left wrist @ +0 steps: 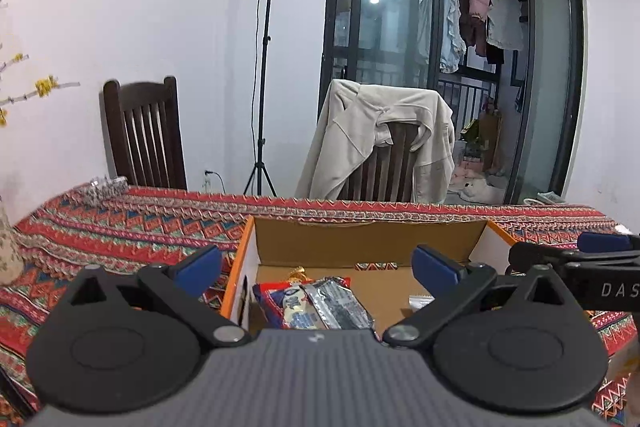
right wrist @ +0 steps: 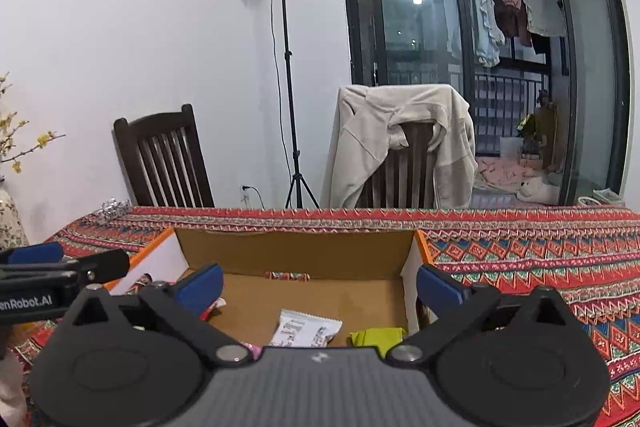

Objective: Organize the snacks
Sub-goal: 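Carry both packets into the cardboard box and open both tools, then move both open tools back to the snack pile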

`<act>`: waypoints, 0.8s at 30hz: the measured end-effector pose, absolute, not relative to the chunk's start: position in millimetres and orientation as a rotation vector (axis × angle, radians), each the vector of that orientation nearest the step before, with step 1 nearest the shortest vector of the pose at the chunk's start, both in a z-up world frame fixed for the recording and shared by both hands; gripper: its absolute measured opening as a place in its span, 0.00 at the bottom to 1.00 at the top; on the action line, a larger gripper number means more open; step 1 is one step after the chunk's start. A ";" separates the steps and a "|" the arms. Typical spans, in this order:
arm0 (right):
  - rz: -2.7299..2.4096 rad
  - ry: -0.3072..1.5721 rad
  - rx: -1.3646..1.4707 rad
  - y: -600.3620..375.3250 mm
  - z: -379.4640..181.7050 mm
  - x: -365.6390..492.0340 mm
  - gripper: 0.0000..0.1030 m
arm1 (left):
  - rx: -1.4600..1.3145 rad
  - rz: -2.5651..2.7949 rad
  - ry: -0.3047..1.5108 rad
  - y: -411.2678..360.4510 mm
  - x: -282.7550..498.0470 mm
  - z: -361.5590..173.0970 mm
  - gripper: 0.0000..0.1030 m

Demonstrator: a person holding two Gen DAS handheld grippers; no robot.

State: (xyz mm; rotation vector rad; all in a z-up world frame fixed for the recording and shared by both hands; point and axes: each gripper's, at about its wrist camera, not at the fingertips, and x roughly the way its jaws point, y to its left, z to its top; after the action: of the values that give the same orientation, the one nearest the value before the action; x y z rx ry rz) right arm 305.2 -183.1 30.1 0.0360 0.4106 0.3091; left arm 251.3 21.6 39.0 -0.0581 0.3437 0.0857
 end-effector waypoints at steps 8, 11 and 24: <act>0.290 0.399 0.026 -188.8 47.1 280.4 1.00 | -0.065 0.070 0.332 21.7 225.7 58.4 1.00; 0.279 0.404 0.037 -193.4 47.6 266.7 1.00 | -0.062 0.066 0.345 23.7 212.2 59.5 1.00; 0.254 0.508 0.070 -204.7 35.7 197.9 1.00 | -0.109 0.049 0.360 31.3 135.6 61.2 1.00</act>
State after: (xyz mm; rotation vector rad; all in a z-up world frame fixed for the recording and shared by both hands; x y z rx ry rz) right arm 197.9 -204.7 35.7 0.0699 0.5082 0.2538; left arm 135.6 31.3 61.2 -0.1086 0.3599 0.0489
